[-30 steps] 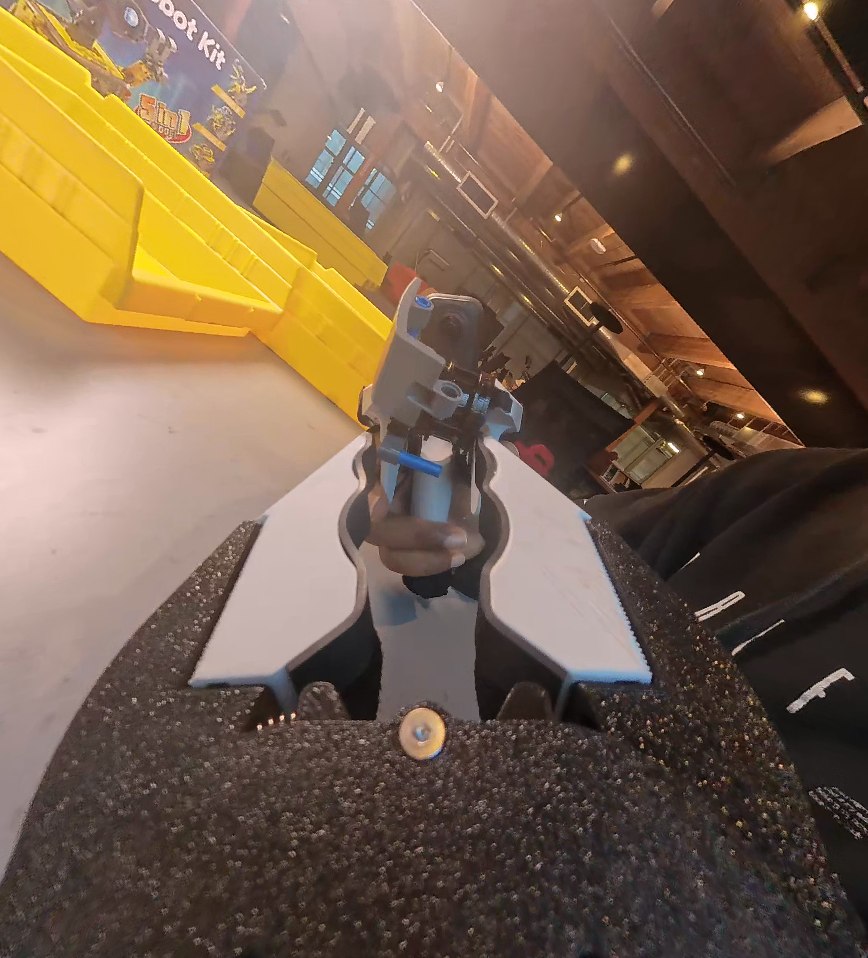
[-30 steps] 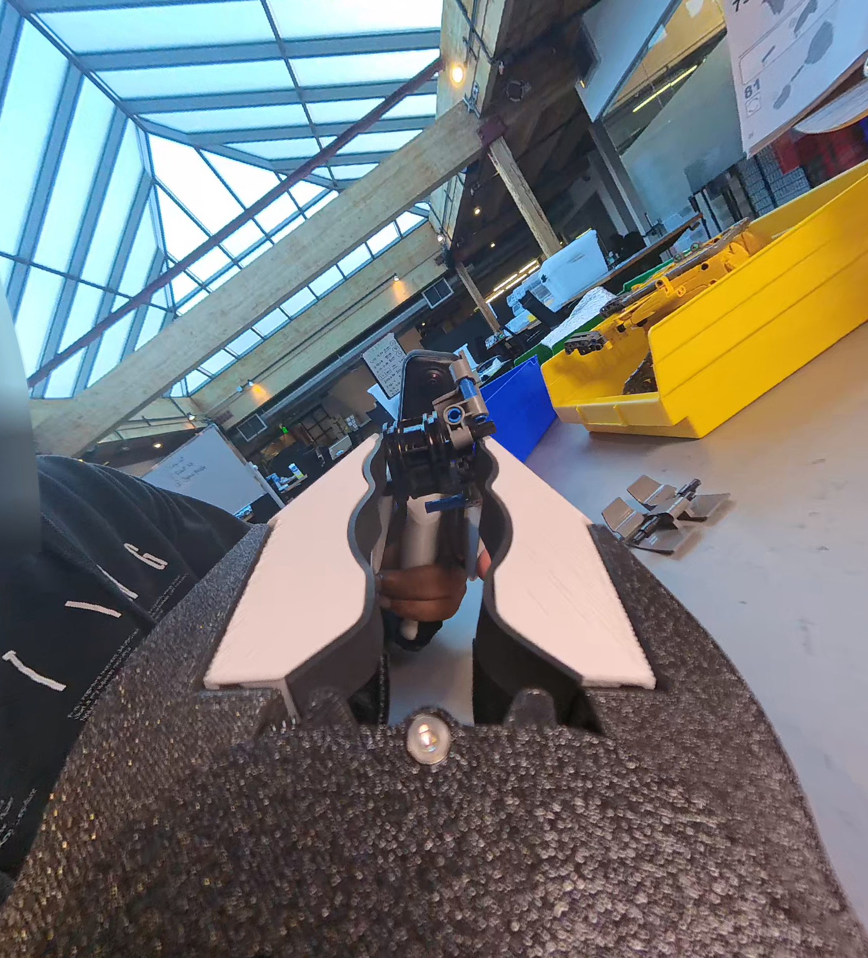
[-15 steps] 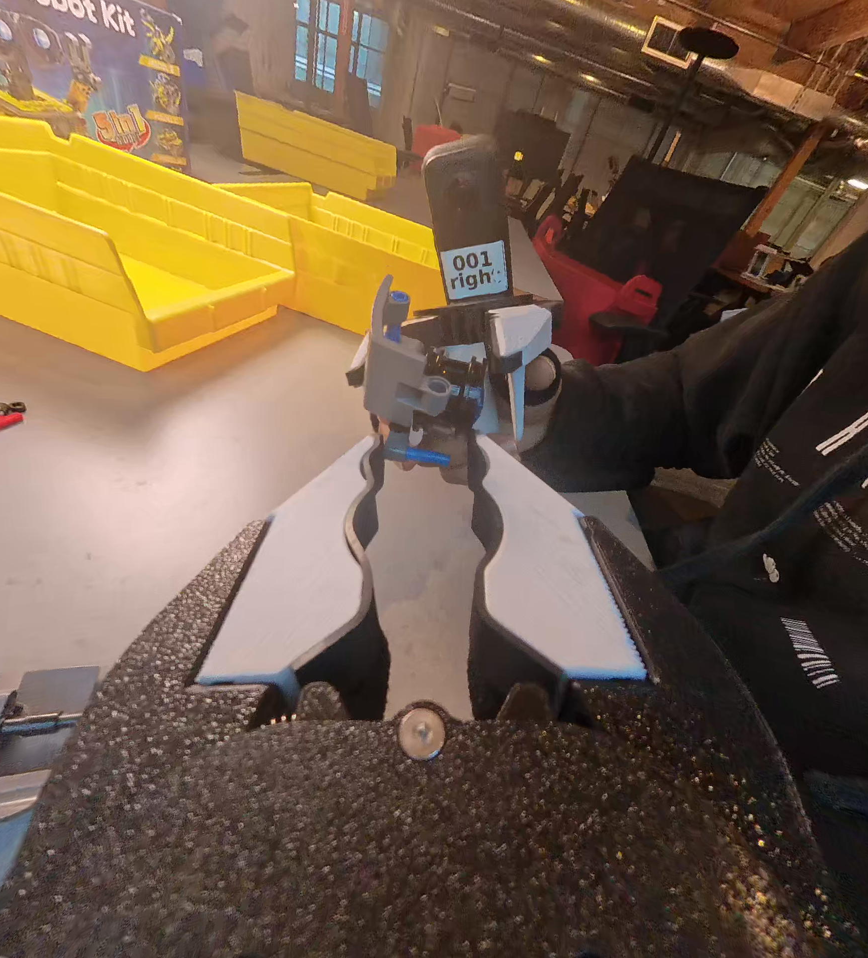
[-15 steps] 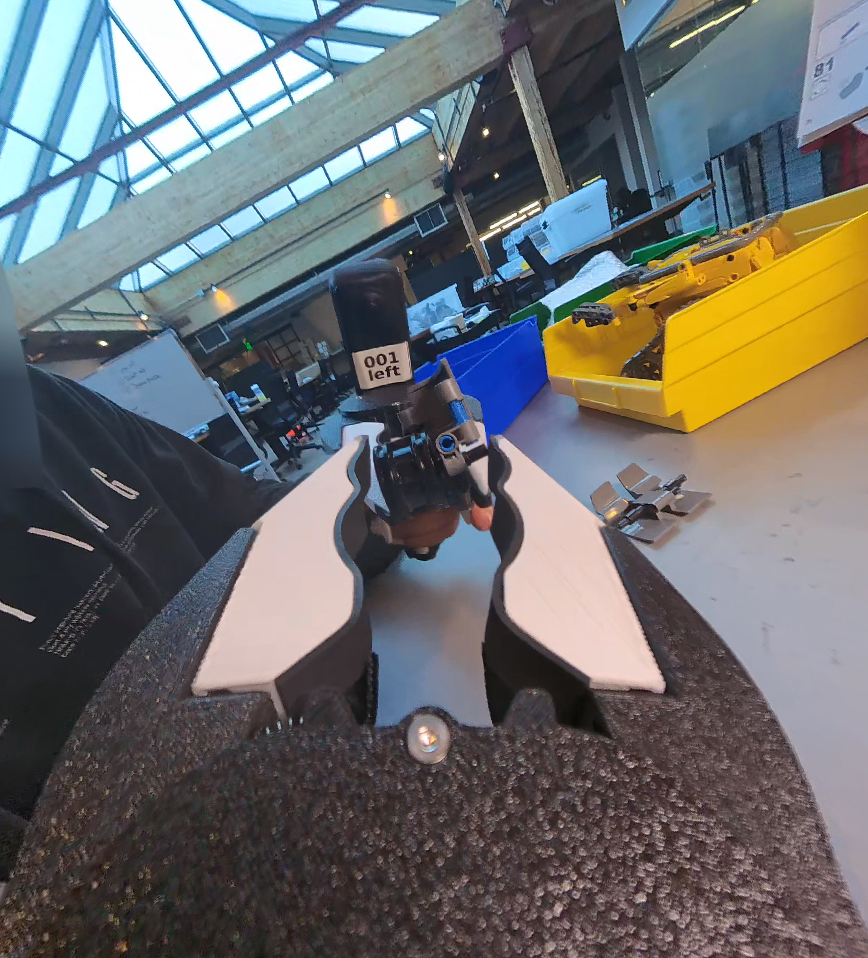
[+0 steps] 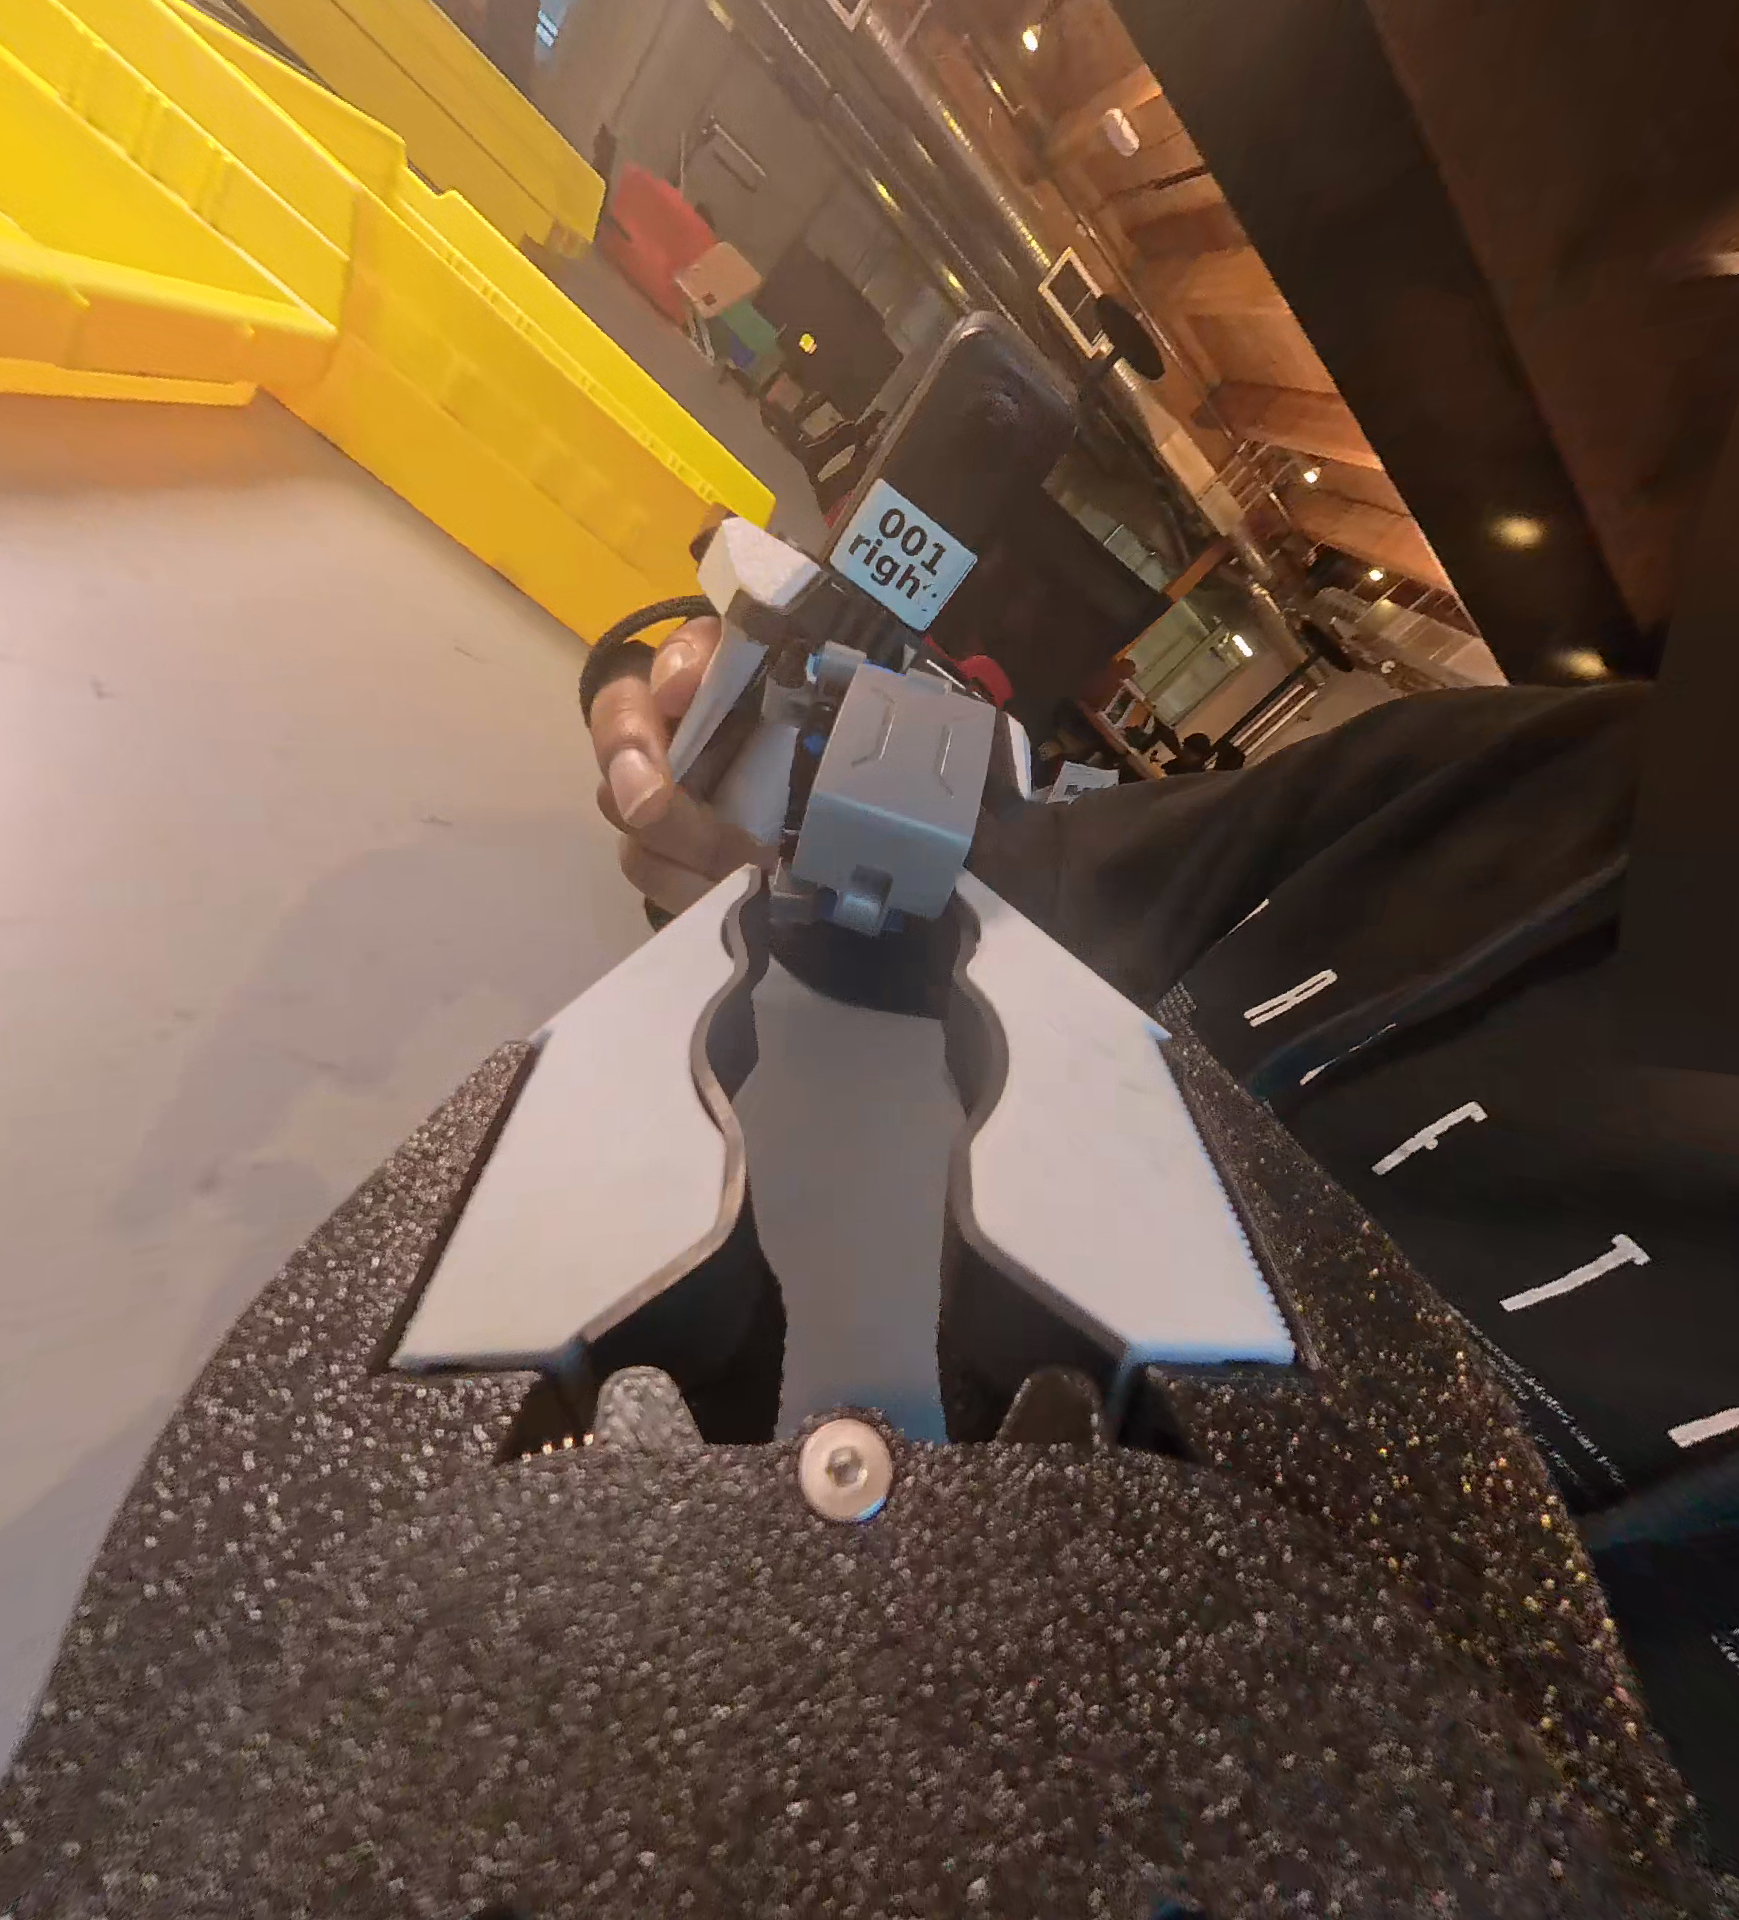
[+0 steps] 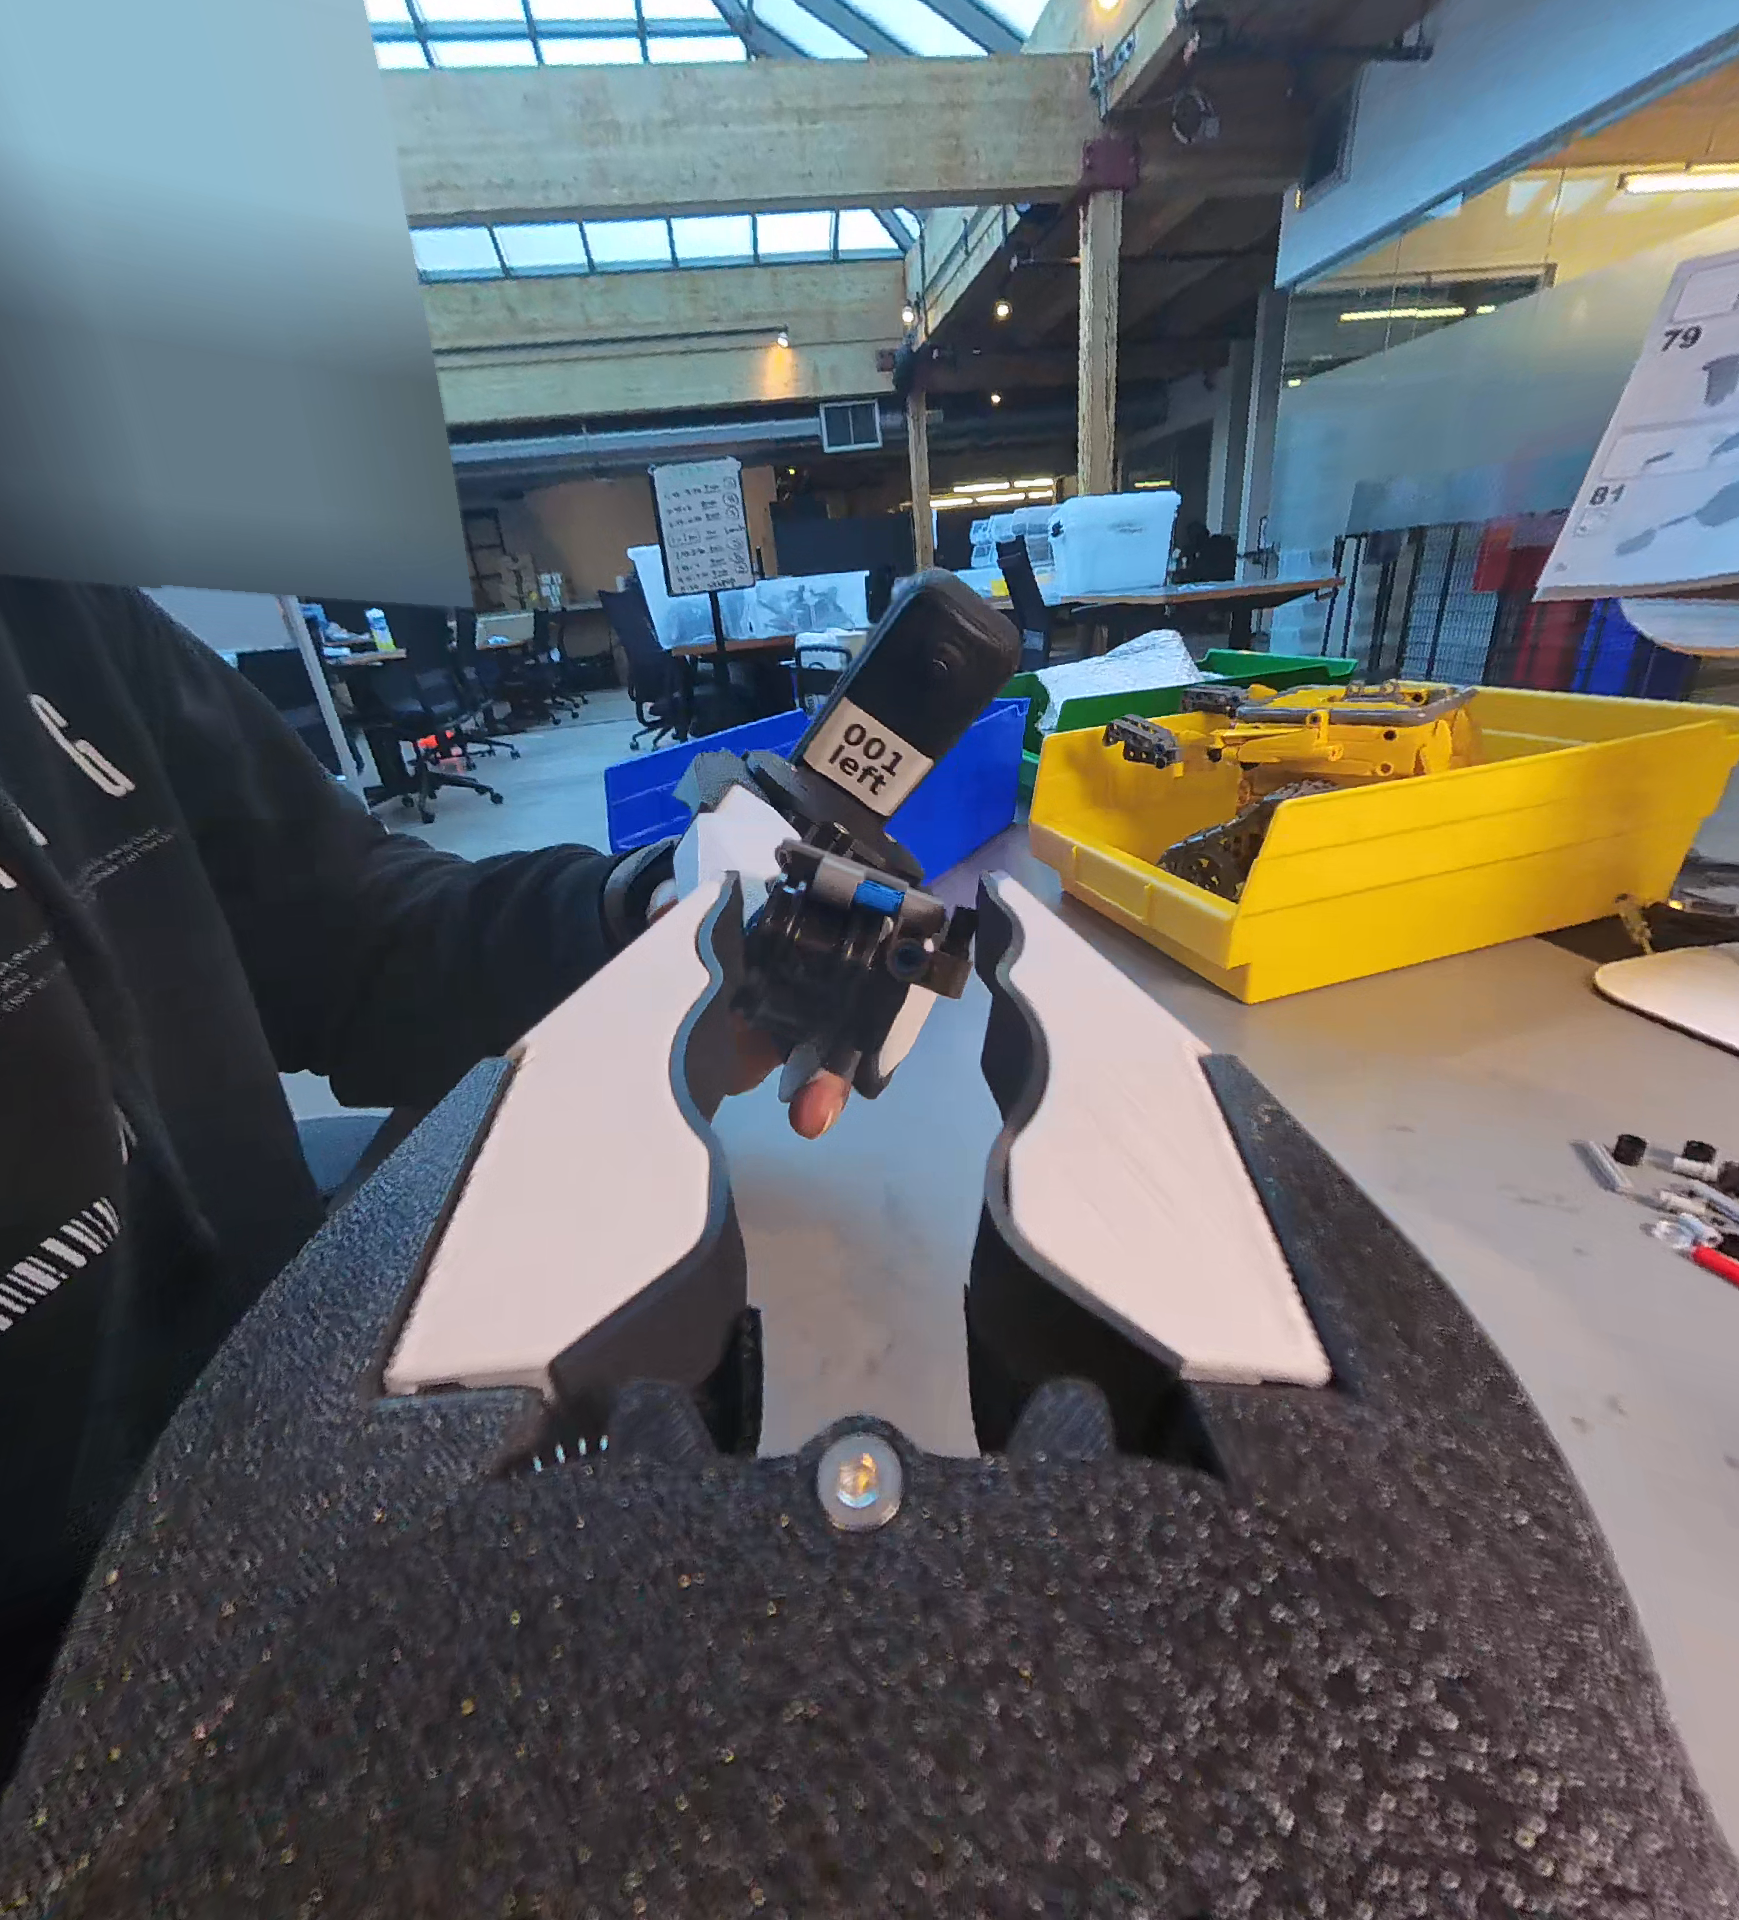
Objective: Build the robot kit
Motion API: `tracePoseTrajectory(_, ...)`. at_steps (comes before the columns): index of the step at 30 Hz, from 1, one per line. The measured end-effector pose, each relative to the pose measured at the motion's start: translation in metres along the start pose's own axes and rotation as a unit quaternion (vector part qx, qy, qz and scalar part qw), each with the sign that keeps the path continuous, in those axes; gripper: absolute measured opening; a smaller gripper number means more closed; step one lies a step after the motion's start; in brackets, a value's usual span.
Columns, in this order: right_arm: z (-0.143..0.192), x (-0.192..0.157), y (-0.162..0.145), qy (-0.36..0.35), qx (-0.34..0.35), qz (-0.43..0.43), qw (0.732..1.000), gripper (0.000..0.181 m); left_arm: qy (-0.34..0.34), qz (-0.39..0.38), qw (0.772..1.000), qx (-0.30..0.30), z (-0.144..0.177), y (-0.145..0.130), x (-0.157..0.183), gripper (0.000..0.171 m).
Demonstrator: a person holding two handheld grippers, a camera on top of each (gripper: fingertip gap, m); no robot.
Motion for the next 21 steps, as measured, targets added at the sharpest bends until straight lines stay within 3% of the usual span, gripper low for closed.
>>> tracePoseTrajectory(4,0.0,0.002,0.003,-0.012,0.013,-0.003,1.0,0.045,0.009,-0.004,1.0,0.019,0.001,0.005,-0.001,0.032)
tracePoseTrajectory(10,0.003,0.012,0.015,-0.021,0.091,-0.101,0.99,0.039,0.039,-0.043,0.994,0.088,0.001,0.018,-0.001,0.035)
tracePoseTrajectory(13,0.001,0.013,0.013,-0.018,0.095,-0.118,0.988,0.038,0.052,-0.06,0.992,0.103,0.0,0.021,-0.001,0.033)
tracePoseTrajectory(17,0.0,0.013,0.012,-0.016,0.092,-0.124,0.988,0.039,0.069,-0.097,0.989,0.092,0.001,0.022,0.001,0.03)
tracePoseTrajectory(21,0.001,0.005,0.012,0.03,0.059,-0.133,0.989,0.047,0.061,-0.126,0.988,0.067,0.004,0.021,0.006,0.029)
Point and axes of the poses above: each gripper's, where its closed fingertips meet, z back along the fingers, y out of its top, x = y × z across the jaws, the point moved 3 cm from there along z, back along the fingers, and after that the axes turned 6 degrees about -z, right-handed, at the moved point
